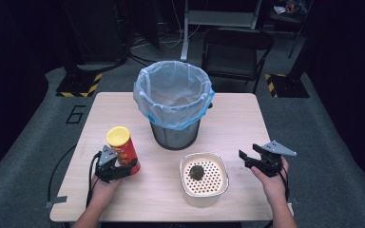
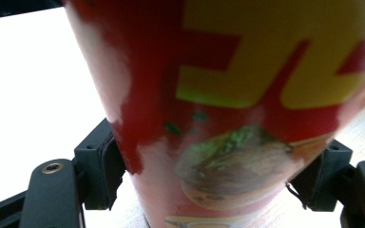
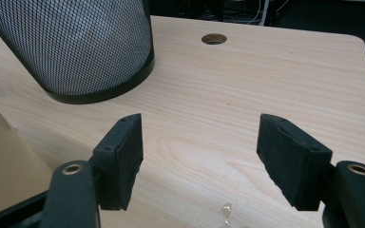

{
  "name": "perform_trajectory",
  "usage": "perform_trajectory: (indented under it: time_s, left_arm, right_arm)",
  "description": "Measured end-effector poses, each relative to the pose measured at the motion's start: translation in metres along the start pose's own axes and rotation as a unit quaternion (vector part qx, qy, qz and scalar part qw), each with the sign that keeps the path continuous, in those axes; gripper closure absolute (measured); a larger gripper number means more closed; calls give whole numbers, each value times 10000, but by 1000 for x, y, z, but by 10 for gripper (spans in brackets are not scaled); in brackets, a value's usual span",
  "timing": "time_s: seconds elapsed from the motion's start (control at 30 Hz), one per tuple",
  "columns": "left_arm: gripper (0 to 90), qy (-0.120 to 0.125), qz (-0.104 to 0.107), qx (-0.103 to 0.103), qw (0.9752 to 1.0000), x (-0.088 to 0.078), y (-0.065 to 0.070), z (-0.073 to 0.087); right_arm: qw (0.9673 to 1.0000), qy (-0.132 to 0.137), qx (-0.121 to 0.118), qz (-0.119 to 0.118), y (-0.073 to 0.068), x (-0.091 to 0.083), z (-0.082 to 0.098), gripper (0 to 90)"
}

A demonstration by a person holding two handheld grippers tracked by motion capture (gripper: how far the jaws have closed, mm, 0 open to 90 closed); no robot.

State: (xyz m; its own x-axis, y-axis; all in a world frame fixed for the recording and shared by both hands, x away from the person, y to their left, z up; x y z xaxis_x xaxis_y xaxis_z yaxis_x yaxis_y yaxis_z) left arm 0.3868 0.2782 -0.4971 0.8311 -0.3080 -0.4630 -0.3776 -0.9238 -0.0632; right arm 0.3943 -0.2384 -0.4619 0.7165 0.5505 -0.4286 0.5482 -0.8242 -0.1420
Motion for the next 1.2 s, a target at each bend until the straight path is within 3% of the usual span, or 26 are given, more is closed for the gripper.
perform_trajectory:
  time_s: [0.13, 0.23, 0.43, 0.6, 0.73, 0.93, 1.07, 1.2]
  left_arm:
    - [242, -23, 160, 188, 9997, -7, 0, -7]
    - [242, 22, 331, 188, 9993, -13, 0, -17]
    - [243, 121, 468, 144, 9987, -23, 4, -40]
    - [243, 166, 508, 183, 9984, -36, 7, -70]
    - [243, 169, 555, 182, 9981, -44, 9, -94]
    - [243, 140, 660, 120, 9976, -55, 6, -126]
    - [243, 119, 649, 250, 9975, -62, 7, -147]
    - [243, 126, 749, 238, 9968, -69, 9, -167]
  right_arm:
    - [9999, -120, -6, 28, 0, 4, 8, 321]
    - [9996, -278, -73, 60, 1, 7, 15, 321]
    - [9990, -402, -186, 52, 0, 11, 21, 321]
    - [9989, -447, -134, 40, 0, 13, 25, 321]
    - [9979, -546, -349, 90, -2, 15, 26, 321]
    - [9976, -554, -390, 129, 1, 15, 27, 321]
    - [9978, -568, -312, 130, 2, 14, 28, 321]
    - [9978, -581, -303, 97, 1, 16, 29, 321]
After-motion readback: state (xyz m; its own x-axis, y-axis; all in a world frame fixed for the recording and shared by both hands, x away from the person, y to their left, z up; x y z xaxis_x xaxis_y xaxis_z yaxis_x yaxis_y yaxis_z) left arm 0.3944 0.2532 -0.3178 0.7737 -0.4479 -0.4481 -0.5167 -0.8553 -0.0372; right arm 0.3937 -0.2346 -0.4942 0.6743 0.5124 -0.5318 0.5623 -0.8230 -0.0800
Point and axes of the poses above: each handheld gripper's, and its own axes: x roughly forward along the jaws, z roughly out of its underside, y roughly to its right, the point moved 1 cm from there along x, roughly forward along the jaws, and after that the axes turned 9 degrees about -z, right-handed, at the moved point
